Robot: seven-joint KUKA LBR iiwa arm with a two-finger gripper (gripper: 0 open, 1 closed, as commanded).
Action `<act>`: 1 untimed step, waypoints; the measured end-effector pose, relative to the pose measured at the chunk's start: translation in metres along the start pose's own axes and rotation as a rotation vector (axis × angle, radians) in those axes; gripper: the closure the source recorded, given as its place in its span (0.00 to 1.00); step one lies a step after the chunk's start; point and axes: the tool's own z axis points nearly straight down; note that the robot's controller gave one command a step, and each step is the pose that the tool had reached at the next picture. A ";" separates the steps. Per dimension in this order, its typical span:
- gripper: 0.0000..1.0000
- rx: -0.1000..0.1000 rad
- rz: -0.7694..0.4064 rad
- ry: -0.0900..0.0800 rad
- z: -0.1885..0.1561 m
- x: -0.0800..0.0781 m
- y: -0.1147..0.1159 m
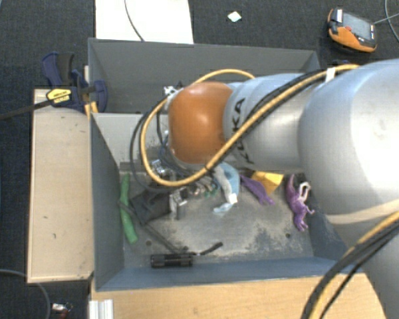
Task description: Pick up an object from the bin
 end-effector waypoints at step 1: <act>1.00 -0.005 0.436 0.006 -0.001 0.015 0.025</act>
Offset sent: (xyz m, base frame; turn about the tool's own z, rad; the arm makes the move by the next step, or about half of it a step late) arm 0.0000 0.0000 0.0000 0.0000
